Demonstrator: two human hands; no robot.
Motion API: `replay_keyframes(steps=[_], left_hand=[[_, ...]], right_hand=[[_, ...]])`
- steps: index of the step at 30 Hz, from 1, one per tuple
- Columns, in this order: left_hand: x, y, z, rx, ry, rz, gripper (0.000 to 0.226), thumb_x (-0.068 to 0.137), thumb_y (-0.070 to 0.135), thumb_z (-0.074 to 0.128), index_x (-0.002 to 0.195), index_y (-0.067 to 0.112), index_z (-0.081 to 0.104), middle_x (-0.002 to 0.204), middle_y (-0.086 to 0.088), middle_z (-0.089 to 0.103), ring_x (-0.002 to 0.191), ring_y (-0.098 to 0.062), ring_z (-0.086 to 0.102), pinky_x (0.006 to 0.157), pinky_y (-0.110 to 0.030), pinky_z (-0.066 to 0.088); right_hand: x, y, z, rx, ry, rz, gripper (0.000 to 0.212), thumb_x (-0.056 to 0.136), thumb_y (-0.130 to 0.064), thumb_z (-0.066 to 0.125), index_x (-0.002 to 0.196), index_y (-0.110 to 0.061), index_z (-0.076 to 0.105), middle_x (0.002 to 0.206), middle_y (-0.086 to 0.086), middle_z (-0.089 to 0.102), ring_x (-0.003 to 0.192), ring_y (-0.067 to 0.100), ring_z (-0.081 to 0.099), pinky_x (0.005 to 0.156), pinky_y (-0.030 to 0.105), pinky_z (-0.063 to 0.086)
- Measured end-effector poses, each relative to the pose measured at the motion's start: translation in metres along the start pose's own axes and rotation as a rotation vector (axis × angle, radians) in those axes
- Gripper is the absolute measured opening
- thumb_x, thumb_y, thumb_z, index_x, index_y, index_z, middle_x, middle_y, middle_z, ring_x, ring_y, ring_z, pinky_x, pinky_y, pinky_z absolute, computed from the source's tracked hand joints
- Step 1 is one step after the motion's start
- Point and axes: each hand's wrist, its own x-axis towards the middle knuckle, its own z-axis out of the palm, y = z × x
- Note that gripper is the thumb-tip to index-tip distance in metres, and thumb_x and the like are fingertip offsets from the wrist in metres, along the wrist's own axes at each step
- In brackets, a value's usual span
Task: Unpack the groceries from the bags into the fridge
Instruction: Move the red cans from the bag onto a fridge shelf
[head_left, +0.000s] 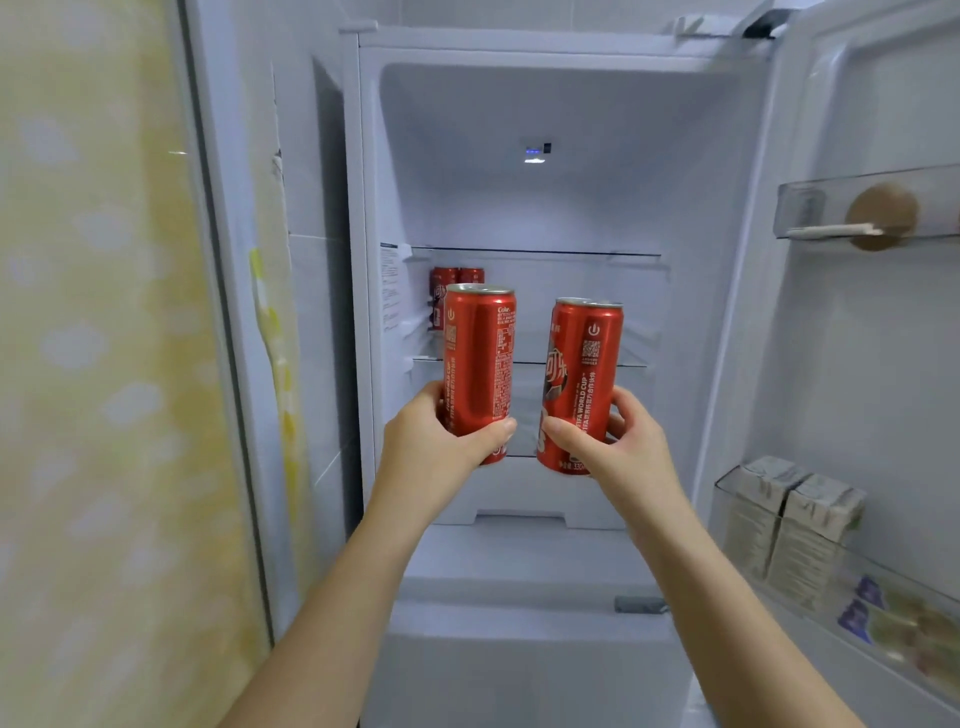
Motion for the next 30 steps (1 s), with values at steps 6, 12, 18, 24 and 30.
replay_keyframes(steps=[6,12,18,24,30], left_hand=[[0.071,-0.027,0.043,0.042,0.06,-0.006,0.047,0.075,0.042,0.079,0.112,0.037,0.05,0.094,0.023,0.057,0.077,0.008,0.056,0.054,-0.001,0.038],[0.137,-0.053,0.08,0.015,0.144,-0.014,0.047,0.073,0.036,0.081,0.112,0.034,0.053,0.096,0.018,0.061,0.078,0.01,0.056,0.057,-0.001,0.043],[0.195,-0.073,0.101,-0.004,0.171,-0.023,0.049,0.073,0.037,0.081,0.114,0.033,0.054,0.097,0.02,0.062,0.09,0.001,0.061,0.08,-0.021,0.05],[0.252,-0.078,0.118,0.072,0.093,-0.007,0.047,0.075,0.035,0.079,0.115,0.027,0.054,0.095,0.016,0.061,0.08,0.005,0.059,0.063,-0.008,0.046],[0.297,-0.095,0.13,0.096,-0.002,-0.057,0.05,0.077,0.029,0.077,0.118,0.017,0.052,0.101,0.006,0.063,0.079,0.001,0.058,0.056,-0.009,0.042]], right_hand=[[0.08,0.046,0.007,0.02,0.014,0.003,0.048,0.078,-0.025,0.08,0.115,-0.033,0.05,0.094,-0.021,0.062,0.084,-0.002,0.064,0.06,0.012,0.049],[0.155,0.08,0.019,0.047,0.047,0.024,0.06,0.079,-0.033,0.078,0.131,-0.023,0.05,0.115,-0.008,0.062,0.102,0.01,0.063,0.086,0.028,0.053],[0.209,0.098,0.034,0.059,0.09,-0.016,0.056,0.08,-0.031,0.077,0.128,-0.025,0.049,0.102,-0.015,0.06,0.086,-0.002,0.06,0.065,0.012,0.046],[0.254,0.108,0.049,0.007,0.124,-0.011,0.049,0.081,-0.025,0.076,0.12,-0.027,0.048,0.092,-0.02,0.06,0.072,-0.007,0.062,0.058,0.009,0.047],[0.288,0.124,0.054,-0.091,0.095,0.026,0.045,0.083,-0.02,0.074,0.112,-0.024,0.04,0.088,-0.018,0.053,0.068,-0.005,0.055,0.048,0.005,0.042]])
